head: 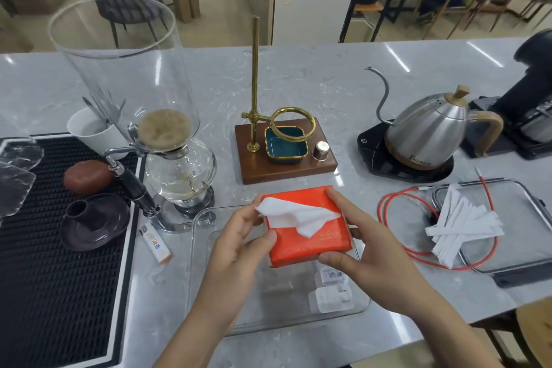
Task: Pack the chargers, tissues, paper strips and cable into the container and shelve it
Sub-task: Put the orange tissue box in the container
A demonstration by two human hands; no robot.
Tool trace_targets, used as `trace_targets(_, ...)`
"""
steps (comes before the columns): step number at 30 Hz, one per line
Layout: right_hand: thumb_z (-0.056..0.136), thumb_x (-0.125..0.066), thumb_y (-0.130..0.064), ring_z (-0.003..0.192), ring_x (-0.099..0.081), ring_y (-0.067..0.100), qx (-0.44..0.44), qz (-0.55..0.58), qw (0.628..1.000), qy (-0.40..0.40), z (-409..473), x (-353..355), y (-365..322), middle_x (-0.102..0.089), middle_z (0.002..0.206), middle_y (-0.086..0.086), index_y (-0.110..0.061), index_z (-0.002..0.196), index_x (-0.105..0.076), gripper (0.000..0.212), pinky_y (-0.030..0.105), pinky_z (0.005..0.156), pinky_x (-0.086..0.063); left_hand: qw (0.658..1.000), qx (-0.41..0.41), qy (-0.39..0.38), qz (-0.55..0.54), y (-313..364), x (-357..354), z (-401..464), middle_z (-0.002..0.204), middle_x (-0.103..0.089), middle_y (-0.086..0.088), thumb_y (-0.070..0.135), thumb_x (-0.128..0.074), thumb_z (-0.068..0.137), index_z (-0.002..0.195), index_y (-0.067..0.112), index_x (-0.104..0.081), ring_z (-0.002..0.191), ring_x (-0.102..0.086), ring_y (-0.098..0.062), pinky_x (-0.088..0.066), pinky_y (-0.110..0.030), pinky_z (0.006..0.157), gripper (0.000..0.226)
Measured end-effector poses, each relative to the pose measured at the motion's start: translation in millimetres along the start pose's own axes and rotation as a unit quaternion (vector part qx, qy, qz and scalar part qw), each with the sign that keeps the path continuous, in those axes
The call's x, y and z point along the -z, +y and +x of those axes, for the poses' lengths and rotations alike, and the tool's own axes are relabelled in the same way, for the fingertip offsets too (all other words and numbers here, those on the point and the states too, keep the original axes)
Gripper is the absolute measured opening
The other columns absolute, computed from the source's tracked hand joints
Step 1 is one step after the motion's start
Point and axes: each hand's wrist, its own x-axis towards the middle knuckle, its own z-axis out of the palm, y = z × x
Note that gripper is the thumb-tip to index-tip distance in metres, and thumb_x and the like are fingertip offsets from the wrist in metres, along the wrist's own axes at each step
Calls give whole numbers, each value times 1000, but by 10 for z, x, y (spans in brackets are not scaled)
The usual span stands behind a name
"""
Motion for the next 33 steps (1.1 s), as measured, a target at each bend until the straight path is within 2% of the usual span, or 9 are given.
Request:
trace_targets(2, 77, -83, -24, 118, -55, 6, -5, -12, 1000, -4, 12, -5, 1, -50, 140, -22, -51, 147, -26, 94, 31, 100, -46, 1000, 1, 2, 19, -11, -9, 1, 118, -70, 11, 16, -63, 79, 126, 18, -58, 110, -63, -1, -52, -16, 80, 47)
trace_targets(6, 78, -82, -19, 130, -43, 3, -5, -19, 1000, -22, 12, -20, -27, -36, 149, -22, -42, 150, -25, 95, 31, 104, -43, 997, 7, 12, 70, -67, -9, 10, 125, -66, 13, 28, -70, 76, 123, 32, -59, 119, -60, -12, -51, -38, 93, 48)
trace_targets(9, 77, -82, -21, 128, -44, 3, -17, -6, 999, -35, -2, -27, -23, -35, 146, -21, -41, 150, -22, 97, 28, 104, -43, 996, 14, 29, 79, -96, -10, 21, 124, -67, 10, 22, -69, 78, 123, 27, -59, 120, -59, -13, -51, -44, 97, 46)
trace_targets(15, 69, -79, -36, 126, -50, 8, -67, 32, 997, -28, -14, -55, -38, -41, 143, -19, -44, 148, -24, 97, 37, 106, -45, 995, 36, 52, 76, -151, -24, 33, 117, -71, 7, 19, -70, 73, 118, 29, -63, 113, -63, -8, -54, -26, 79, 46)
trace_targets(19, 75, -68, -16, 130, -49, 4, -65, 28, 996, -56, -17, -33, -45, -46, 144, -17, -38, 151, -22, 92, 36, 110, -40, 993, 41, 83, 75, -163, -46, 64, 112, -71, 5, 2, -73, 82, 113, 28, -65, 103, -65, -3, -53, -18, 72, 41)
trace_targets(22, 76, -59, -9, 132, -45, 0, -74, 24, 994, -80, -22, 3, -42, -45, 144, -24, -37, 153, -19, 91, 33, 112, -38, 991, 42, 93, 81, -158, -62, 77, 109, -71, 7, -6, -69, 84, 112, 24, -65, 99, -65, -1, -54, -20, 73, 41)
trace_targets(26, 74, -52, -10, 135, -36, -9, -79, 14, 993, -92, -23, 20, -70, -34, 148, -33, -36, 153, -18, 90, 28, 115, -34, 990, 48, 109, 79, -187, -69, 67, 97, -74, 14, -7, -70, 82, 100, 21, -64, 99, -66, 2, -54, -17, 75, 34)
trace_targets(30, 73, -52, -15, 128, -39, -16, -67, -19, 993, -100, -20, 21, -87, -36, 128, -54, -51, 146, -14, 89, 16, 107, -36, 988, 50, 115, 90, -201, -91, 66, 96, -73, 15, -9, -68, 82, 98, 19, -65, 101, -65, 3, -55, -17, 80, 32)
trace_targets(33, 82, -54, -11, 121, -48, -8, -42, -74, 993, -85, -9, -11, -126, -46, 127, -37, -57, 135, -23, 77, 14, 102, -40, 989, 51, 108, 91, -183, -125, 71, 92, -74, 18, -12, -66, 81, 95, 17, -65, 97, -66, 4, -53, -14, 79, 32)
